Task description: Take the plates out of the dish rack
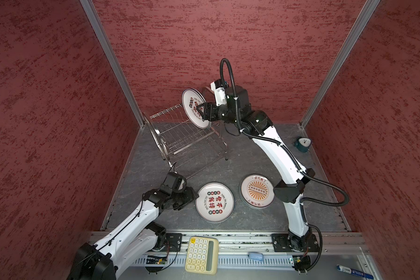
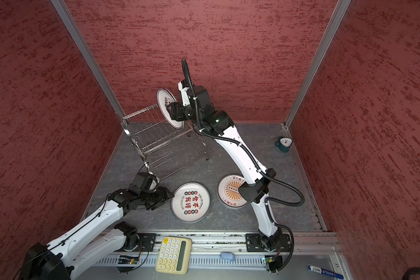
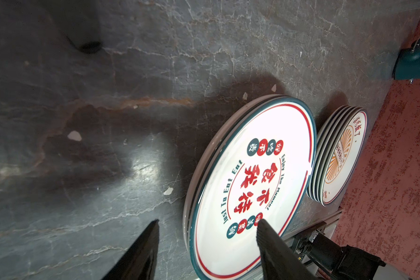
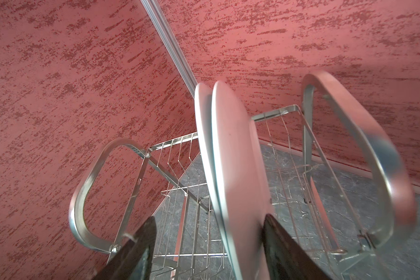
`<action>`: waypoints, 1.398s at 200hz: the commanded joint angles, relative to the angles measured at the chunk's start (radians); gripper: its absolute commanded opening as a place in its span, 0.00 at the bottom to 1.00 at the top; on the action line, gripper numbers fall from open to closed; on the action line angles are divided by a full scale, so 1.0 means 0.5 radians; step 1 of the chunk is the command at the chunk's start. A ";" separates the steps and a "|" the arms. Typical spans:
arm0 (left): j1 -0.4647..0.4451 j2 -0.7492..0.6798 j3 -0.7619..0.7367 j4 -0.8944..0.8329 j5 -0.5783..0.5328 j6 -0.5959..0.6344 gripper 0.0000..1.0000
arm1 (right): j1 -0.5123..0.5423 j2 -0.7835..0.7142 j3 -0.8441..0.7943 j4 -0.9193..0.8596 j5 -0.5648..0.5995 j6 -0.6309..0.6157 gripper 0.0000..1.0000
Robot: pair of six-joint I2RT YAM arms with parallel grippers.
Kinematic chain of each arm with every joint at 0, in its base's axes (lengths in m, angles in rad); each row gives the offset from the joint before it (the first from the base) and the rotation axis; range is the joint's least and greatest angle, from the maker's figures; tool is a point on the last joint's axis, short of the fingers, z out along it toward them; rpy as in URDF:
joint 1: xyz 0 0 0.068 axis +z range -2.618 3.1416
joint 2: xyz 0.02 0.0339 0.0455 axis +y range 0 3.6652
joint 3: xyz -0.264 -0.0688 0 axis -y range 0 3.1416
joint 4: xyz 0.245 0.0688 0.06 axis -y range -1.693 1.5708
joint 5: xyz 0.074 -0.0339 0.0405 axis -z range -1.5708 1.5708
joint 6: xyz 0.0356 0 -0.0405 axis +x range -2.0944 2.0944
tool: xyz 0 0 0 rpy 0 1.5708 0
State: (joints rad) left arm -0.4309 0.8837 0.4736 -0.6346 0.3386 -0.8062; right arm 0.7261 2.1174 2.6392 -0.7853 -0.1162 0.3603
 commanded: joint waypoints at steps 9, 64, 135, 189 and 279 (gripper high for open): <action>0.018 0.024 -0.024 0.054 0.026 0.038 0.65 | -0.001 -0.022 0.017 -0.003 -0.056 0.019 0.69; 0.021 0.039 -0.021 0.064 0.035 0.040 0.64 | -0.061 -0.044 -0.062 0.051 -0.218 0.069 0.69; 0.022 0.063 -0.001 0.058 0.031 0.042 0.64 | -0.185 -0.208 -0.343 0.183 -0.188 0.113 0.71; 0.024 0.076 0.008 0.051 0.026 0.039 0.64 | -0.228 -0.310 -0.424 0.242 -0.127 0.067 0.72; 0.025 0.075 0.016 0.040 0.025 0.051 0.64 | -0.192 -0.219 -0.170 0.079 0.176 -0.083 0.57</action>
State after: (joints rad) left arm -0.4263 0.9325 0.4721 -0.6292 0.3611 -0.7963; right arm 0.6224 2.0048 2.5587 -0.7517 -0.0780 0.3504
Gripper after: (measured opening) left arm 0.642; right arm 0.616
